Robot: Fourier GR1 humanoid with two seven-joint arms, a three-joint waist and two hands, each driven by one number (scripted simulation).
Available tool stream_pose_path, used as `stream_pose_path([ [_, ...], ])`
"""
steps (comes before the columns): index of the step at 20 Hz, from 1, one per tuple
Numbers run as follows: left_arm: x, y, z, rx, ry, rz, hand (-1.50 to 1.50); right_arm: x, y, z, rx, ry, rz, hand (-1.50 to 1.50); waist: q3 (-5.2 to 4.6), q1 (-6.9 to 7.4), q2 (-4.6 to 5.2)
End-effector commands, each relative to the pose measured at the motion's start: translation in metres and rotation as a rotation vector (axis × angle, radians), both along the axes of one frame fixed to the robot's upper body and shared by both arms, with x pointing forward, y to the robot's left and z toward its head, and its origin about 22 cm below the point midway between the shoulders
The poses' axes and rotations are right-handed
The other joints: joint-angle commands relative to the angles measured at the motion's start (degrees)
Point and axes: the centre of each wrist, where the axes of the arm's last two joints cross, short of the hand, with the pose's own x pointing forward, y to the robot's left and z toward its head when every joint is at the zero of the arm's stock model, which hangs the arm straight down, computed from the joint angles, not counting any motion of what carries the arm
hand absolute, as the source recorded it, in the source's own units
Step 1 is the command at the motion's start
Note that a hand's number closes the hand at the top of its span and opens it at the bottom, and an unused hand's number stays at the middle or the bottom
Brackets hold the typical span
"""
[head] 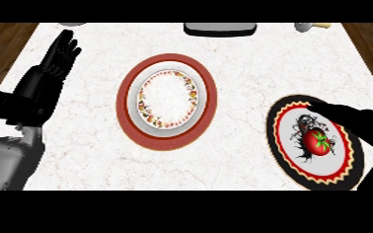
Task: Pick the tomato from the plate and place it in the plate
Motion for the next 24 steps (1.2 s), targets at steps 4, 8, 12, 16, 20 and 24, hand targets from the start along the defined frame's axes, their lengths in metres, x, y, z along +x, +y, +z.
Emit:
stream_pose_path([
  [4, 0.007, -0.005, -0.023, -0.013, 0.008, 0.013, 0.0, 0.004, 0.008, -0.043, -0.125, 0.039, -0.047, -1.5, 0.0, -0.25, 0.1],
  [8, -0.014, 0.003, -0.011, -0.002, -0.005, -0.013, 0.0, 0.015, -0.001, -0.037, -0.107, 0.066, -0.061, -1.5, 0.0, 0.0, -0.05],
  [12, 0.002, 0.01, -0.011, -0.003, -0.005, 0.007, 0.0, 0.03, -0.024, -0.075, -0.13, 0.092, -0.039, -1.5, 0.03, 0.34, 0.14],
  [16, -0.002, 0.032, -0.013, -0.01, 0.001, 0.004, 0.0, 0.022, -0.01, -0.084, -0.102, 0.122, -0.021, -1.5, 0.0, -0.05, 0.02],
  [20, -0.01, 0.007, -0.009, -0.013, -0.002, 0.003, 0.0, 0.038, 0.003, -0.107, -0.16, 0.131, -0.039, -1.5, 0.01, 0.19, 0.01],
  [24, 0.005, 0.001, -0.024, -0.014, -0.019, 0.0, 0.0, 0.041, 0.021, -0.12, -0.223, 0.098, -0.047, -1.5, 0.0, 0.04, 0.07],
])
